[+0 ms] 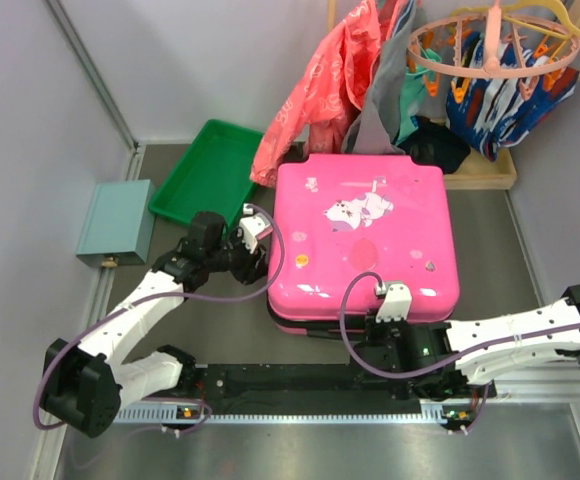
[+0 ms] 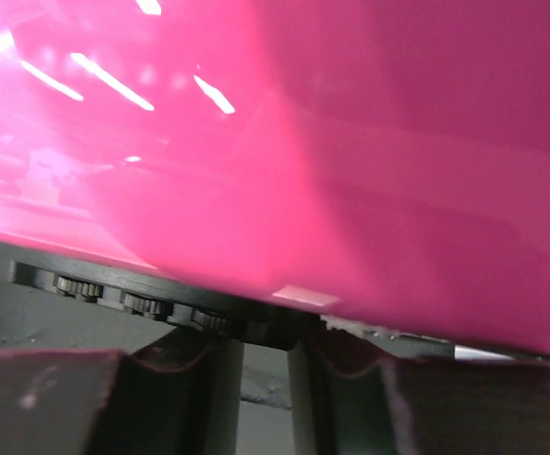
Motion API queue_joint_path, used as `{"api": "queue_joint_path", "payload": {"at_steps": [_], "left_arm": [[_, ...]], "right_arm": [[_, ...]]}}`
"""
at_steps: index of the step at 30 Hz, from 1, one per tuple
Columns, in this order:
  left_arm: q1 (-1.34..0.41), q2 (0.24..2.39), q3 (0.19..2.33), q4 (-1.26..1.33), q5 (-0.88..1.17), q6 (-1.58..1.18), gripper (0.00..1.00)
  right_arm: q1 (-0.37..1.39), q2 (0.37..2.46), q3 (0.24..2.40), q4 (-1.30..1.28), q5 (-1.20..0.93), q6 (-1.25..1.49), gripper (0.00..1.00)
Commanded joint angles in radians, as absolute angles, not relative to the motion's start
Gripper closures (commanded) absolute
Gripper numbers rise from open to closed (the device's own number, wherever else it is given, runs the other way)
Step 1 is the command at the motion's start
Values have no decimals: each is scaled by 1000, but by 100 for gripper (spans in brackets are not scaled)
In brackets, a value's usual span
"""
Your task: Open, take out, and arrange the luggage
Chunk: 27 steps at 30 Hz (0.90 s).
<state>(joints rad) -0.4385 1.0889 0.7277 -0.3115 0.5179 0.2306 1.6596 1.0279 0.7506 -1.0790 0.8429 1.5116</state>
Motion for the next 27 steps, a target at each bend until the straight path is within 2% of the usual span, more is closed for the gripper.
{"api": "queue_joint_path", "payload": {"at_steps": [1,7,19,22,24,27], "left_arm": [[-469,1088,756,-244,675,187,51],[-468,1091,744,-226,683,176,51],[-497,1092,723,-161,693,140,51],[-497,1088,721,-161,698,140,51],[-497,1088,719,-158,701,138,51],[-495,1092,716,-155,701,132,51]], "right_arm": [[1614,1045,723,-911,974,1450,84],[1614,1055,750,-930,980,1428,99],[1654,1278,947,-1080,925,1423,100],[1651,1215,896,-1109,942,1547,92],[1648,1180,870,-1098,963,1578,81],[1635,1128,841,-965,980,1442,73]]}}
